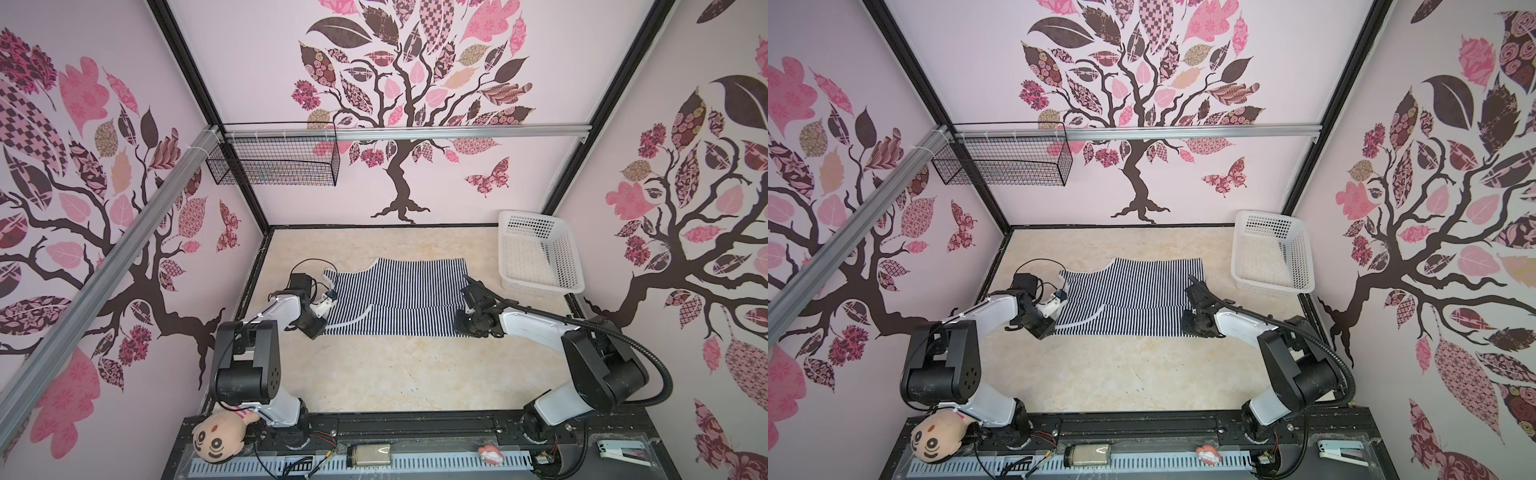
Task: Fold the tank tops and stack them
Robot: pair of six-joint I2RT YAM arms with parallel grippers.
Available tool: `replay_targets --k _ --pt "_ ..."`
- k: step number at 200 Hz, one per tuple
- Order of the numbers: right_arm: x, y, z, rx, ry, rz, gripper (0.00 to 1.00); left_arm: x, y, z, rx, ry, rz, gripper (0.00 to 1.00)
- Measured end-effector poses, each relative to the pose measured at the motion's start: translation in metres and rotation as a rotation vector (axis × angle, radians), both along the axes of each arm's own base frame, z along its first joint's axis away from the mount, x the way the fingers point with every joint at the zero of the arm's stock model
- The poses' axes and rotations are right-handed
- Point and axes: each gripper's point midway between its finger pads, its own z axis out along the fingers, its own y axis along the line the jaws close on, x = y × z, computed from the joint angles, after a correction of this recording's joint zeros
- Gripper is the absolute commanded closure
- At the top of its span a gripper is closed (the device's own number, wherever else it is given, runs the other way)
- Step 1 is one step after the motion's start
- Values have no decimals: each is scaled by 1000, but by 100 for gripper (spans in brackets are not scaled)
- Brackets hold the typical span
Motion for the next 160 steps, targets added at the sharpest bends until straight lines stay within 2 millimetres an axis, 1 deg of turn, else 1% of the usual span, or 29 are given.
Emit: replay_targets --k 19,32,41,54,75,88,96,116,125,139,160 --pt "-11 0 0 -5 28 8 64 -20 1 1 8 35 -21 55" --pt "-18 -1 0 -9 43 11 64 -27 3 3 15 46 -28 55" --pt "-23 -2 1 -14 53 14 64 -30 5 5 19 46 -28 55" --pt "-26 -3 5 -14 54 18 60 -30 10 8 28 38 -17 54" --pt "-27 -4 15 -17 42 22 55 -26 22 11 43 24 23 53" --pt "-23 -4 21 -24 34 19 54 -20 29 16 53 9 53 53" --pt "-19 -2 27 -24 23 21 53 -12 33 20 58 -6 67 53" --pt "-4 3 45 -17 -25 22 51 8 40 27 80 -44 90 53" --pt "3 5 53 -16 -45 23 50 15 42 27 88 -48 98 53" --pt "12 8 62 -19 -71 23 50 20 45 25 96 -44 104 53" --pt "27 10 73 -36 -103 20 46 20 45 27 92 -31 107 52"
